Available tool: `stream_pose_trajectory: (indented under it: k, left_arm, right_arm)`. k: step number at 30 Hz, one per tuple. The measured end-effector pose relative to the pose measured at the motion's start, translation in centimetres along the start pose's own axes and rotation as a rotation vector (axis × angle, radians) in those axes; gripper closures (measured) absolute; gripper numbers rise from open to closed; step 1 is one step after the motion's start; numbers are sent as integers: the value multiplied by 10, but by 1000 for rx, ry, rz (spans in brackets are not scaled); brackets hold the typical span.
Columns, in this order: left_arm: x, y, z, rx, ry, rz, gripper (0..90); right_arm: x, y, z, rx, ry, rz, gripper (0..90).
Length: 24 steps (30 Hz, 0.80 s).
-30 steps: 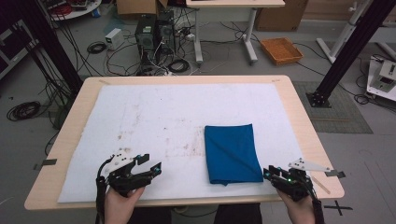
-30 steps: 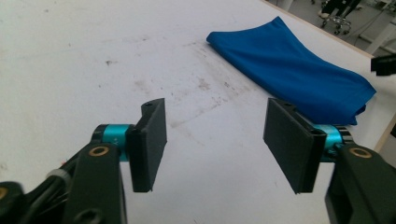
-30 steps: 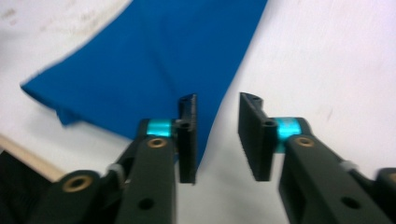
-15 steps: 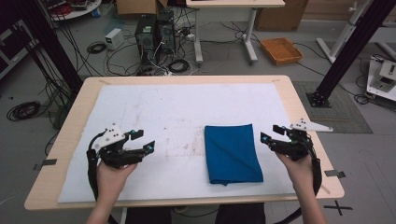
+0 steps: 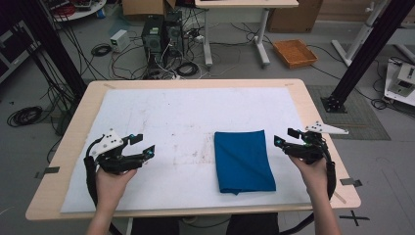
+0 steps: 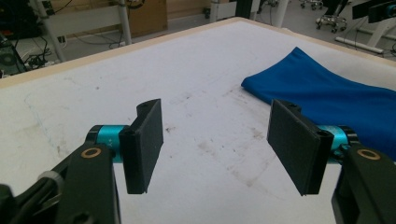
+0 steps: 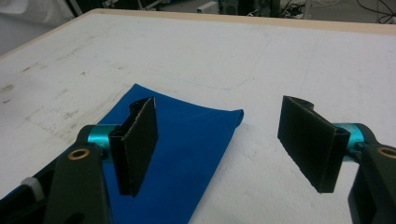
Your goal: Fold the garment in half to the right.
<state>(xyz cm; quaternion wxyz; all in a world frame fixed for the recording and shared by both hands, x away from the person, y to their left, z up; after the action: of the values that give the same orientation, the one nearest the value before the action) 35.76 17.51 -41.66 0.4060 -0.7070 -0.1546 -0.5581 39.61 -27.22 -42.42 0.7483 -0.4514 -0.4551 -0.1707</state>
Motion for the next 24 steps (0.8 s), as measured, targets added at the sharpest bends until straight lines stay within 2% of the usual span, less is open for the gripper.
stream_pose_trajectory:
  k: [9,24]
  left_arm:
    - [-2,-1,1,-1,-16,2,361]
    - [-3,0,0,1,-17,9,361]
  right_arm:
    - [0,0,1,-2,4,-1,274]
    - [0,1,0,-8,9,-1,271]
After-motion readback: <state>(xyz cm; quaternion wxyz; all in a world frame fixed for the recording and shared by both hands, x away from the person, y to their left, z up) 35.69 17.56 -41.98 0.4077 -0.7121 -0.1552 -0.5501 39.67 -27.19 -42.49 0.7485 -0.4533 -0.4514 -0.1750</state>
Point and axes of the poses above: each handheld gripper's, and its own axes: y roughly forward along the jaws, x roughly out of its top, z roughly to its left, the point moved 9 cm from there along y, roughly forward along the jaws, and after that the axes turned 5 degrees about z, right-handed, at the moved point
